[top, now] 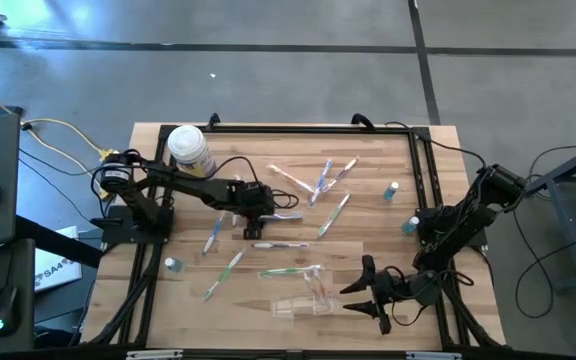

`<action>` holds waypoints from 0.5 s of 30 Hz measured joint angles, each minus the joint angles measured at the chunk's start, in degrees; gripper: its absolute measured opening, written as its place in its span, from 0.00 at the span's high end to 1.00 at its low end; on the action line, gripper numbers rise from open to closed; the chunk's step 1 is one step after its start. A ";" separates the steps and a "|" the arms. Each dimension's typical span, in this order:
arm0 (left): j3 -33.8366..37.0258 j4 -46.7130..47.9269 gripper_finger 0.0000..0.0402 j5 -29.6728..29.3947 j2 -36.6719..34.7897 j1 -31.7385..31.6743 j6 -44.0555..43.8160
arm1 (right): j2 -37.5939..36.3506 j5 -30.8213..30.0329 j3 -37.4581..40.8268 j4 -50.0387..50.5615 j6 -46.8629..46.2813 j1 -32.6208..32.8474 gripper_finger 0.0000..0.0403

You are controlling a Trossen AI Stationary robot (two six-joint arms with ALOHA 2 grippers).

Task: Pick & Place toothbrushing station
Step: Put the middle blue toothbrush into the transparent bin

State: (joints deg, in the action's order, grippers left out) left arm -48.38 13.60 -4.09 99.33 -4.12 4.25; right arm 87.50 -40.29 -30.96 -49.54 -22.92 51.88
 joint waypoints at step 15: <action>0.13 1.41 0.96 1.59 -0.51 0.09 0.10 | 0.01 0.11 0.00 0.00 -0.28 0.13 0.60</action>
State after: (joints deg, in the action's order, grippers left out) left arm -48.25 15.01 -2.50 98.81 -4.03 4.35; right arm 87.51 -40.18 -30.96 -49.54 -23.20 52.01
